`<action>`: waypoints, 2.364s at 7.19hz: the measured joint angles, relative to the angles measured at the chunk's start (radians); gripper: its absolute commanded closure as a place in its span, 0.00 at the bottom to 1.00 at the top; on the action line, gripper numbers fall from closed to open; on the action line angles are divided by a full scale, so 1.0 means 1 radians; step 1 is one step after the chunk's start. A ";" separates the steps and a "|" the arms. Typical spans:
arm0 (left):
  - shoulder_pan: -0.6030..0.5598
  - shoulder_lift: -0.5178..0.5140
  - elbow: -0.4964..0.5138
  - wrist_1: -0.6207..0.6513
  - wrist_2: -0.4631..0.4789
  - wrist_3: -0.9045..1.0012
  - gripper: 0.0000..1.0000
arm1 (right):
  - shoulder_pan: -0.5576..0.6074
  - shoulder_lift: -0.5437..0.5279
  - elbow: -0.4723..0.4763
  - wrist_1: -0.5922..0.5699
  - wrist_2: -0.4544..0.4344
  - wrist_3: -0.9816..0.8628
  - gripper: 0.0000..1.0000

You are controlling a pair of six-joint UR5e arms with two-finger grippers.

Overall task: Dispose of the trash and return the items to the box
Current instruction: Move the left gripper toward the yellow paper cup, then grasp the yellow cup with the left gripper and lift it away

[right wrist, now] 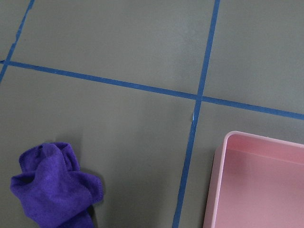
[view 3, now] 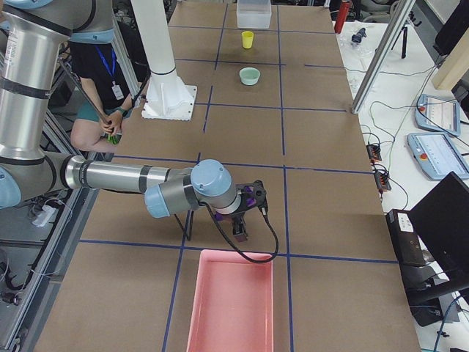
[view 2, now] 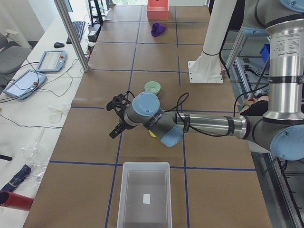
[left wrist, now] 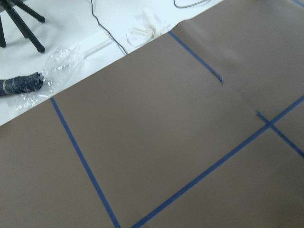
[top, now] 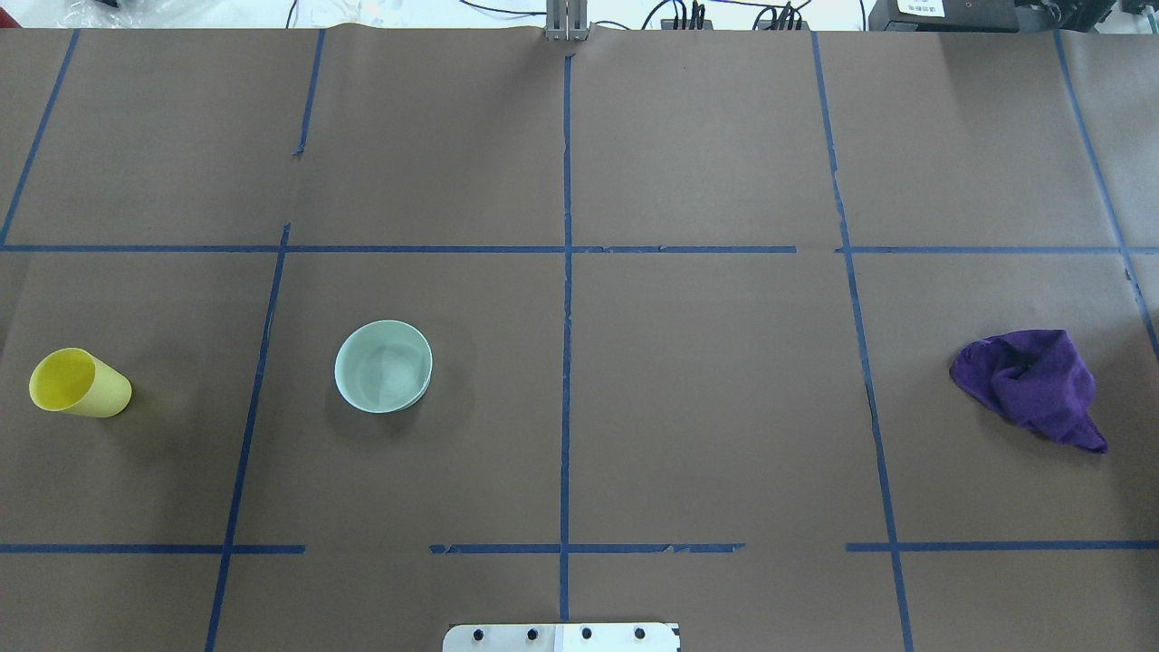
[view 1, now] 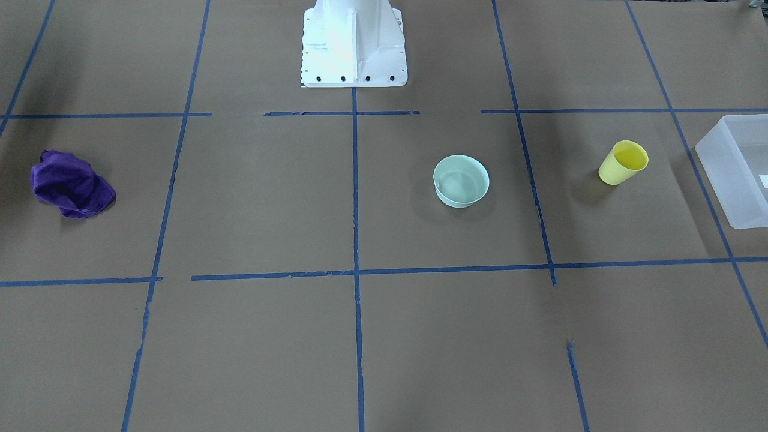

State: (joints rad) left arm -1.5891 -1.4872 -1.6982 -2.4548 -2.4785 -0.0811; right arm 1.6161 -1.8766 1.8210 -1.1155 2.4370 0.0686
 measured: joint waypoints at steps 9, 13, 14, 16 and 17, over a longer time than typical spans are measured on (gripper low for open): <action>0.618 0.260 -0.123 -0.160 0.598 -0.791 0.32 | -0.041 -0.015 -0.051 0.176 -0.025 0.082 0.00; 0.733 0.284 -0.103 -0.161 0.628 -0.852 0.55 | -0.042 -0.027 -0.055 0.178 -0.024 0.073 0.00; 0.745 0.284 -0.091 -0.163 0.628 -0.850 0.59 | -0.042 -0.030 -0.056 0.179 -0.024 0.073 0.00; 0.772 0.283 -0.074 -0.166 0.628 -0.846 1.00 | -0.042 -0.032 -0.057 0.180 -0.024 0.073 0.00; 0.781 0.283 -0.073 -0.168 0.627 -0.845 1.00 | -0.042 -0.033 -0.057 0.180 -0.024 0.072 0.00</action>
State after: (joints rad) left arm -0.8085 -1.2046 -1.7713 -2.6232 -1.8517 -0.9264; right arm 1.5739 -1.9093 1.7641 -0.9358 2.4130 0.1411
